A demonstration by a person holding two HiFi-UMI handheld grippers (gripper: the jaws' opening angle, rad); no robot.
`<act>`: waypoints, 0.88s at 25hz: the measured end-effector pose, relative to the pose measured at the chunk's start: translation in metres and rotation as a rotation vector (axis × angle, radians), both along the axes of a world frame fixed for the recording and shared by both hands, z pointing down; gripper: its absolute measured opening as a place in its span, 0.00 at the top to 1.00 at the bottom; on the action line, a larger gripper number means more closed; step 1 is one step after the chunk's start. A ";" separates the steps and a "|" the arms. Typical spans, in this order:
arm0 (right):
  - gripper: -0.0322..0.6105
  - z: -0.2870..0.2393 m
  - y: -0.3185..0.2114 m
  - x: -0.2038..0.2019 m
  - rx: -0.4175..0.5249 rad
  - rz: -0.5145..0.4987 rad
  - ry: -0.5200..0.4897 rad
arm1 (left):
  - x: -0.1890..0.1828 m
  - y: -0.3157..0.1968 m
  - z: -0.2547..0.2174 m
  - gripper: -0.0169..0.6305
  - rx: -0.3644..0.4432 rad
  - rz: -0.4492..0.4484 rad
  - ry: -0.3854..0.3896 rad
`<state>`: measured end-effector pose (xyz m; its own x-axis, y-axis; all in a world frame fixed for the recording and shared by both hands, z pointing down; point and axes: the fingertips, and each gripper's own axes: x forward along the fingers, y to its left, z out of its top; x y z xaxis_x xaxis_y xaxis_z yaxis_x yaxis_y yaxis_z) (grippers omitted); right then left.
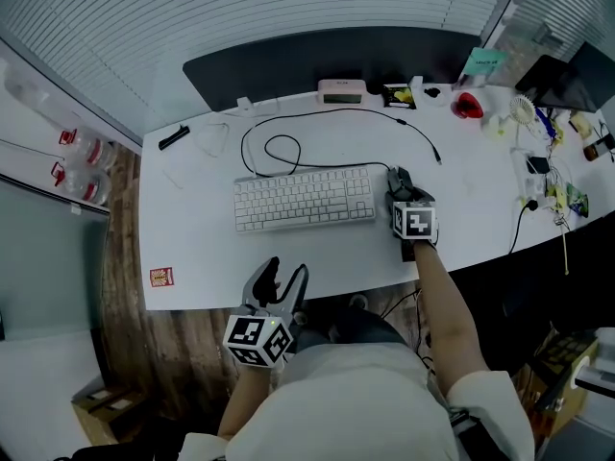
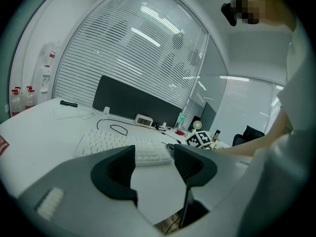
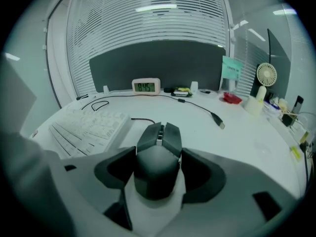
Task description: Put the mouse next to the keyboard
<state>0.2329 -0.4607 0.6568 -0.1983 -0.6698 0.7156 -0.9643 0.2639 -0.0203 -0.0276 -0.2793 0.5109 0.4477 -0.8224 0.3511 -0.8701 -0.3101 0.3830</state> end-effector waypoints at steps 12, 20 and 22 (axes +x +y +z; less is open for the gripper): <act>0.48 -0.069 0.046 -0.036 0.154 -0.040 -0.058 | -0.015 0.019 -0.013 0.60 0.040 0.039 -0.013; 0.68 -0.123 0.112 -0.086 0.266 -0.092 -0.110 | -0.038 0.043 -0.020 0.74 0.056 0.042 -0.051; 0.74 -0.135 0.128 -0.098 0.294 -0.104 -0.114 | -0.043 0.050 -0.022 0.76 0.062 0.046 -0.050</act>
<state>0.1348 -0.3323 0.5218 -0.3442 -0.8163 0.4638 -0.9277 0.3717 -0.0344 -0.0710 -0.2297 0.4889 0.4687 -0.8221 0.3231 -0.8720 -0.3720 0.3182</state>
